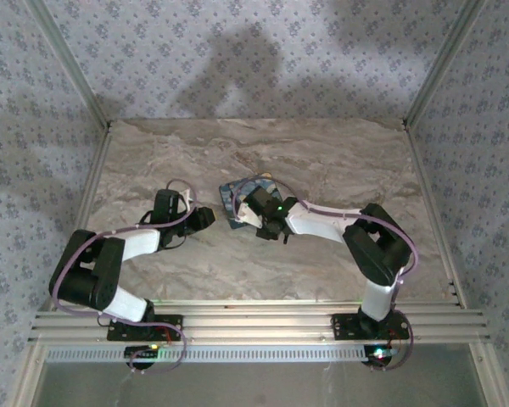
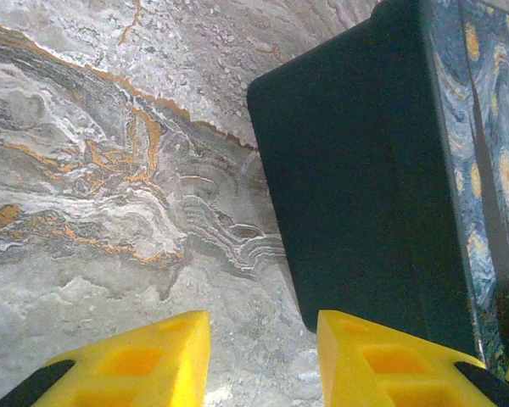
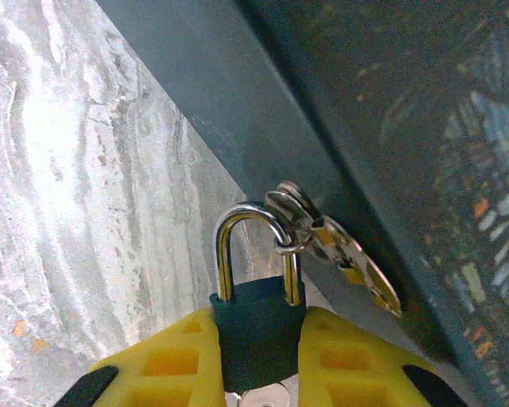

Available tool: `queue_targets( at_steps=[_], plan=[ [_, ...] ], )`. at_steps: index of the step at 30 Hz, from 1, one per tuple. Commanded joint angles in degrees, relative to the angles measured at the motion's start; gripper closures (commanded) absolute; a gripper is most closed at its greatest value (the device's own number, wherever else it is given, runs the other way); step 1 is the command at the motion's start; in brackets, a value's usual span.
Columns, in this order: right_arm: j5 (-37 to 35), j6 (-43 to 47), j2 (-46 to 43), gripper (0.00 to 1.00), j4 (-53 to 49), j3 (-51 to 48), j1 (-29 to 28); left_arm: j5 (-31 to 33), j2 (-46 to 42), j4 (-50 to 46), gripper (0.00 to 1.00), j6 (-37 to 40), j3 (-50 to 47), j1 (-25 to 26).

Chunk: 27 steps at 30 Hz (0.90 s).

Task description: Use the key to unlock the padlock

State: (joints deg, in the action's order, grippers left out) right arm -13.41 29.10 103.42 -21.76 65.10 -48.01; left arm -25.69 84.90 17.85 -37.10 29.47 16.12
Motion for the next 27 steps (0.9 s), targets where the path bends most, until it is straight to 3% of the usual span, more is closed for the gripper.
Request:
queue_targets(
  at_steps=[1,16,27],
  plan=[
    [1.6,-1.0,1.4,1.0,-2.3,1.3,0.3,-1.2,0.4,1.0,0.62,-0.2,1.6,-0.5],
    [-9.0,6.4,0.3,1.0,6.7,-1.1,-2.1,-1.7,1.4,2.3,0.62,-0.4,1.2,-0.5],
    [-3.2,14.4,2.1,1.0,8.6,-0.8,-1.7,-1.8,1.6,2.2,0.62,-0.3,0.8,-0.4]
  ],
)
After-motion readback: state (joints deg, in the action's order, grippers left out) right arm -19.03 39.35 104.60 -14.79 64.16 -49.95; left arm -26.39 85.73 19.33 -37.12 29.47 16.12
